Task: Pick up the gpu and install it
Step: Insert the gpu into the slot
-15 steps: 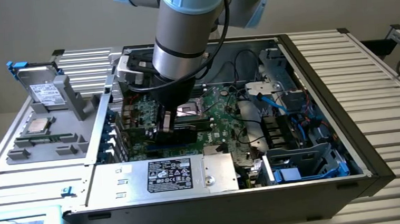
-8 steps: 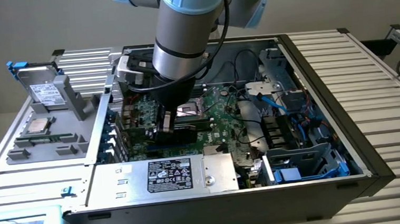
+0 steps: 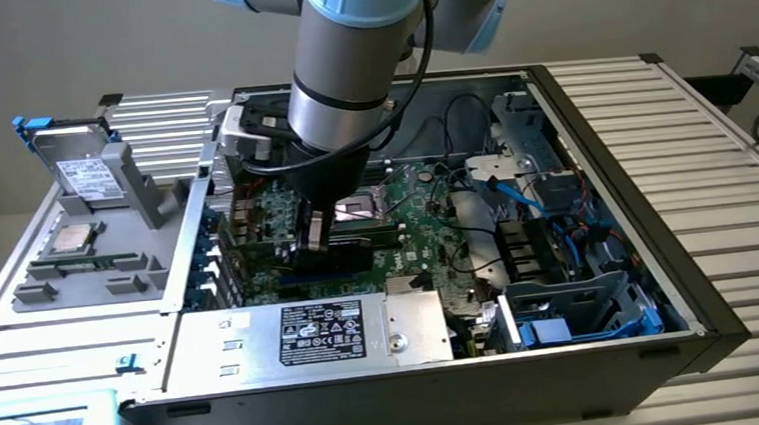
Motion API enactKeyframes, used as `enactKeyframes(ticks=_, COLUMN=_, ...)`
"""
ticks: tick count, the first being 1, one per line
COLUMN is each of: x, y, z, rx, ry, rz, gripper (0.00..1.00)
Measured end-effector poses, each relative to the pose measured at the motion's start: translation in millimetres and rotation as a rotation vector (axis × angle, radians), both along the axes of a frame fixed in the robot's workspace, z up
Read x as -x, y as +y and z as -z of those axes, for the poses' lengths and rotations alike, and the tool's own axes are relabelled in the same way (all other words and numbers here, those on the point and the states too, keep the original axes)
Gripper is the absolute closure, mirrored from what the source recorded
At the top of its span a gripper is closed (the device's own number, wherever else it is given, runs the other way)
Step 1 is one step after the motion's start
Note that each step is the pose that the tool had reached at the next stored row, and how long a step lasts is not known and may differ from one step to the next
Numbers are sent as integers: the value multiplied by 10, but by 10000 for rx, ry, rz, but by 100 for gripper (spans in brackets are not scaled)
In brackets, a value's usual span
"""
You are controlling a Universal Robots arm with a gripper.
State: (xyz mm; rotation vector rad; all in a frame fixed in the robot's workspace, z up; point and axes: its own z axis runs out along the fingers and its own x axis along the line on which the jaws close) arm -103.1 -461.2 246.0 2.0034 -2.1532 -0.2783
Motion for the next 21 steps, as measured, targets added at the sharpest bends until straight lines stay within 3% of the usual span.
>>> enactKeyframes(ticks=21, x=8, y=3, z=-4, rx=-4, ry=-2, rz=-1, gripper=73)
